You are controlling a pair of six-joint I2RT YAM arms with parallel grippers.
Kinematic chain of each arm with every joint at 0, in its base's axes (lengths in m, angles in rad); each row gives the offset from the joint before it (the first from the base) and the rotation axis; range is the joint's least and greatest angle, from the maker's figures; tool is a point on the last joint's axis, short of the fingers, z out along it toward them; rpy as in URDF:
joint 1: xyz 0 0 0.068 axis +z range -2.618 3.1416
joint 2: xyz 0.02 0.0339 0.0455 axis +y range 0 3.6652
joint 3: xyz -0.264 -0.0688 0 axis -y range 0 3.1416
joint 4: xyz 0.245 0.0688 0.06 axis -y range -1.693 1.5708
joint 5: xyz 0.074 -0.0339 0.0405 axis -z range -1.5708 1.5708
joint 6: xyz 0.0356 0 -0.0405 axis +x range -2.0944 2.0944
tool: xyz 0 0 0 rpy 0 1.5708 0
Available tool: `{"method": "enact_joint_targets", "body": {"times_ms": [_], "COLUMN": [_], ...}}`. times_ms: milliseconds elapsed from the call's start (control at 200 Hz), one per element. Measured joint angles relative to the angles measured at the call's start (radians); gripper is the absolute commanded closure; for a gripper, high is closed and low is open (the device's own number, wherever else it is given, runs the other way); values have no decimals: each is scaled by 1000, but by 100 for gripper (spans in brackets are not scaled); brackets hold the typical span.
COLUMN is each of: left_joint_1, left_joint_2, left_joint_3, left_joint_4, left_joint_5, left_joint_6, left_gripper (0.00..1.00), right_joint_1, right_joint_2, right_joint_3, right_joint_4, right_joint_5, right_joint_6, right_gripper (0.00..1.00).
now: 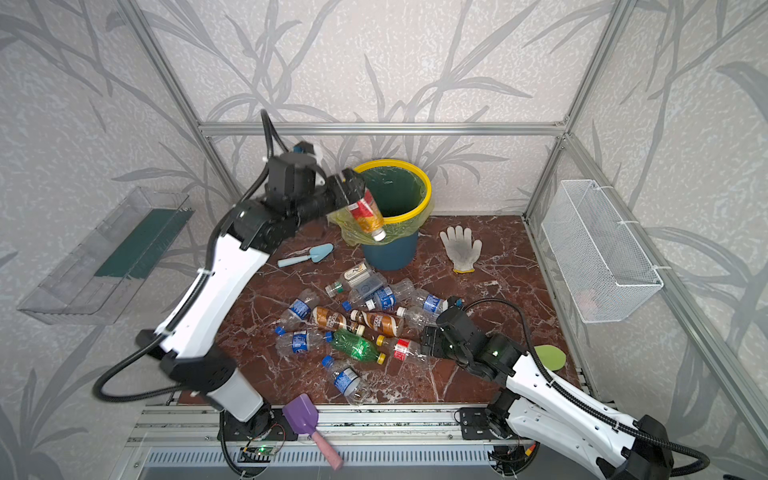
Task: Throw the plastic bottles in the bin
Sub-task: 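Lift the red-label bottle with the left gripper and drop it into the bin, then grasp the yellow-label bottle with the right gripper while the left arm withdraws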
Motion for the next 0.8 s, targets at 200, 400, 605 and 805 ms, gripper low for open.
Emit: {"method": "enact_joint_targets", "body": {"times_ms": [200,400,605,805], "left_joint_1": [43,71,91,91], "left_joint_2": [53,-603,-792,-835], "left_joint_3": [146,-704,-912,-1060], "left_joint_4": [-293,-166,-152,-162], "left_joint_5": [-64,-80,-97,-96], "left_joint_6": [18,-27,-60,-87], "left_gripper": [3,3,3,4], "right_joint_1": [3,-55,-308,-529], "right_joint_2": [-89,-18,85,164], "right_joint_3": [0,16,53,90], "right_joint_4": [-49,-44,23,39], "right_joint_5": [25,-6,-116,-218], "right_joint_6": [20,-27,-121,-202], "right_gripper": [13,10,7,7]}}
